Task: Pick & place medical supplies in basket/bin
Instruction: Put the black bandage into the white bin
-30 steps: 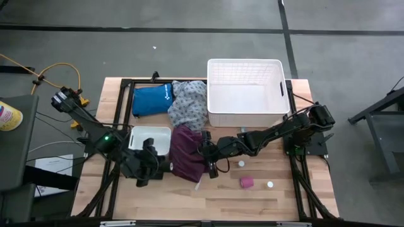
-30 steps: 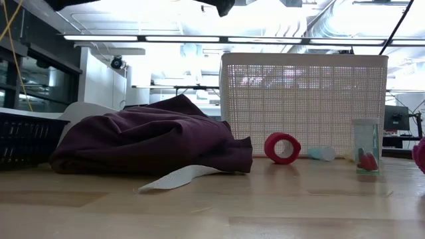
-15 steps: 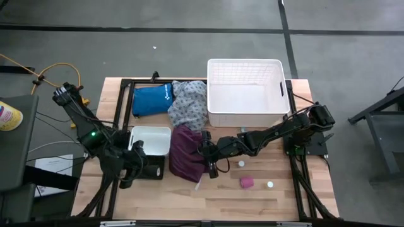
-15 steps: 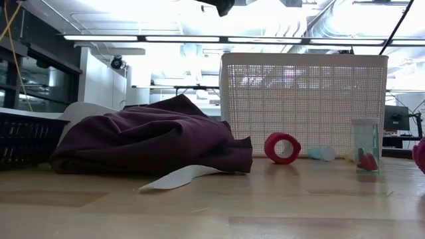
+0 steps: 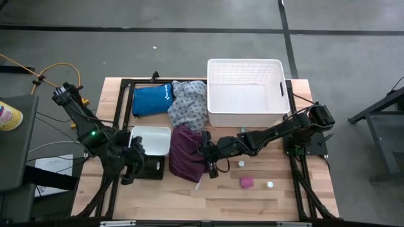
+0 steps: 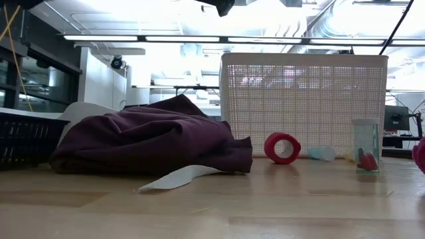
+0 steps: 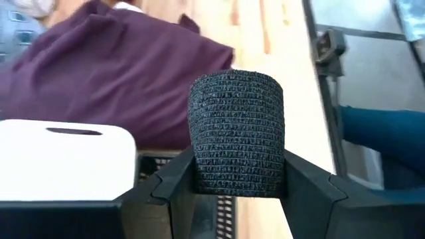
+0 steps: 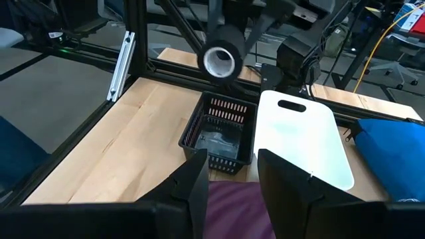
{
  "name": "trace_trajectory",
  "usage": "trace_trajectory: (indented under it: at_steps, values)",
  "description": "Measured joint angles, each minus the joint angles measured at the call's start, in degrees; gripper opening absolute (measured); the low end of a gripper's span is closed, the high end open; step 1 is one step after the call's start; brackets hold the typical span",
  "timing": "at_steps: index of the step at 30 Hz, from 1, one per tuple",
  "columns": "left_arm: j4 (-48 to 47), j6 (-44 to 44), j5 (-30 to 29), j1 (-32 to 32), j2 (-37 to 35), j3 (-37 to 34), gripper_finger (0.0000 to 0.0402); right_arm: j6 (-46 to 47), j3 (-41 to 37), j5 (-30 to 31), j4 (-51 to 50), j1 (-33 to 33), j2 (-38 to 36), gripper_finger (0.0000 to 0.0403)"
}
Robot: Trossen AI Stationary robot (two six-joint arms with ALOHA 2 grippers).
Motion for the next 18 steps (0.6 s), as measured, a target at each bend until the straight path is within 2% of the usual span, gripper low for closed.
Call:
trace_trajectory:
  at_steps: [7, 13, 18]
  values:
    - [-1.49, -4.78, -1.97, 4.58, -2.72, -4.62, 0.0170, 0.00, 0.00, 0.00, 0.01, 0.00, 0.02, 0.0119]
    - [-3.26, -10.68, -2.45, 12.68, -9.30, -12.36, 0.0170, 0.00, 0.00, 0.00, 0.02, 0.00, 0.02, 0.0119]
    - [-5.13, -16.91, -0.26, 19.65, -13.69, -17.33, 0.0170, 0.00, 0.00, 0.00, 0.02, 0.00, 0.02, 0.0119]
